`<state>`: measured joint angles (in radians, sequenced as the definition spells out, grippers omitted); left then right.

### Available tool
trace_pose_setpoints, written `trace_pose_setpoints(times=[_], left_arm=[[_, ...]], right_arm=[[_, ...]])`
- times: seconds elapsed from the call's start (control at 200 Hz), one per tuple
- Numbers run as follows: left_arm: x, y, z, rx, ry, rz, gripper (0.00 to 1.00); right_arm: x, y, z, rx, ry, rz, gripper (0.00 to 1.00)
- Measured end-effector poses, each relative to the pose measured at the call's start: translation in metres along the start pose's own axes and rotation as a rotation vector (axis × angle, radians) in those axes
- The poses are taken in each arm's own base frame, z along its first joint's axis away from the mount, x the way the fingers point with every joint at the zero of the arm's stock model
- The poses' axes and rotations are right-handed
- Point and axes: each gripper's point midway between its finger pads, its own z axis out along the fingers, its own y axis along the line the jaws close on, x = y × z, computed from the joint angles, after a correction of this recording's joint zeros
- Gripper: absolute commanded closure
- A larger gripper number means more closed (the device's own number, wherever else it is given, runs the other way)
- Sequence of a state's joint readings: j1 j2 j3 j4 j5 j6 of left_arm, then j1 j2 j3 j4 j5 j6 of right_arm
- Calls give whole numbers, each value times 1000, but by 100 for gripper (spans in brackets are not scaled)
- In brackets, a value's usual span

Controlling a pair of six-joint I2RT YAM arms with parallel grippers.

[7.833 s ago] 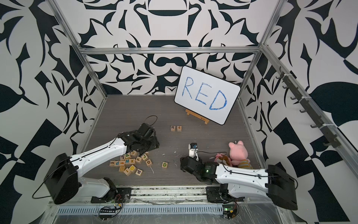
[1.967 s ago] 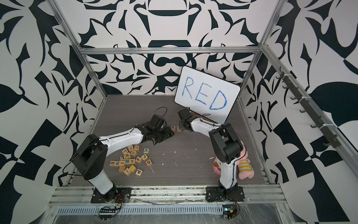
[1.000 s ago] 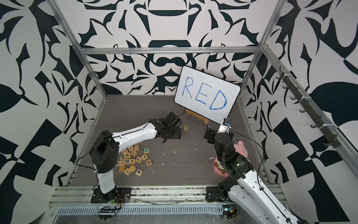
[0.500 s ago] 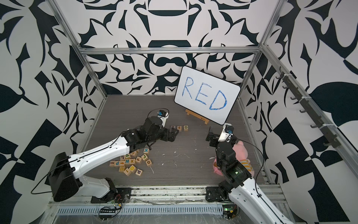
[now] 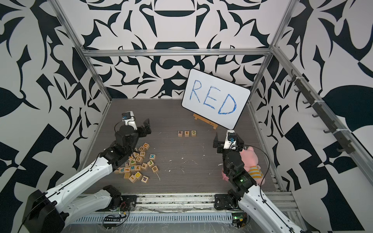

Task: Assemble the uppercase word "red" with letter blocks
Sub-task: Reset both arms

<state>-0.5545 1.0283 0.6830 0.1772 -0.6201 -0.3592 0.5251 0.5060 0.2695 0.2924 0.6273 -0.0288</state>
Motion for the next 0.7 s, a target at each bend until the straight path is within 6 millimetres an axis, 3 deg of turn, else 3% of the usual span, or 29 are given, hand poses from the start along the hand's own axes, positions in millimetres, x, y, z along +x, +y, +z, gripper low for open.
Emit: trace_pose_setpoints(times=[0.105,0.305,0.48,0.7], left_arm=[[-5,36,8,-107,-43,-47,1],[18,113,11,-263,-37,-172,1],[23,130,15,-324,-11,-90,1],[62,171,28,-438,111,48,0]], right_arm=[[4,3,4,0,-4,-51,0],[24,6,19,25,44,-167,0],[60,-5,42,79,150,-205,0],[110,-20,61,134,289,-210,0]])
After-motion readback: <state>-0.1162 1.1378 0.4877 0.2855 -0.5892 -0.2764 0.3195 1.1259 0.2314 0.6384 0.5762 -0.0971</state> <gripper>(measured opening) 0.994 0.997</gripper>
